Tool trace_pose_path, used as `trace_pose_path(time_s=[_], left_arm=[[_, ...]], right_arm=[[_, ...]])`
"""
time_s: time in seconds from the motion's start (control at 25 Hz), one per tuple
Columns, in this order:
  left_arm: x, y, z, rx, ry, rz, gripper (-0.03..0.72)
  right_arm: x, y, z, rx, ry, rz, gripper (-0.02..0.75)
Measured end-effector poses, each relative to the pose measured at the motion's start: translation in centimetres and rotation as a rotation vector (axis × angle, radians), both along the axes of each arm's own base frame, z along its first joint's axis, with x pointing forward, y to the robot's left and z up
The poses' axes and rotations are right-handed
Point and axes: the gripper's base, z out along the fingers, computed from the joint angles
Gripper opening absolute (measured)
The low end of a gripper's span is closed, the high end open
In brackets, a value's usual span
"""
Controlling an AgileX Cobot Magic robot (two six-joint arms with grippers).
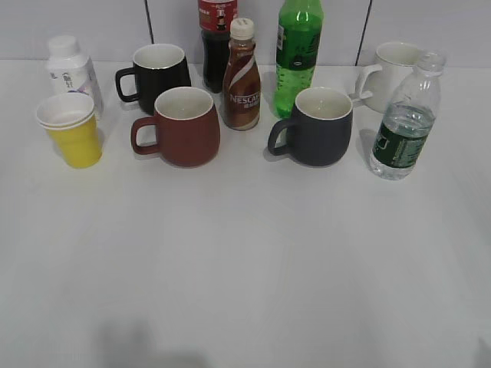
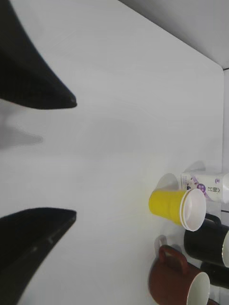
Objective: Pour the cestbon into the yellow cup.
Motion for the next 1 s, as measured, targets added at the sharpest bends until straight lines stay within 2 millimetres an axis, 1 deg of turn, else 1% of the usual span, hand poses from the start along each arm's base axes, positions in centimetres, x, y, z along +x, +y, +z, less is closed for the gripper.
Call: trace_pose_path(time_s=[1.0], left_arm=[[0.0,0.0,0.0,0.0,0.0,0.0,0.496]], right_arm=[[0.0,0.0,0.0,0.0,0.0,0.0,0.588]])
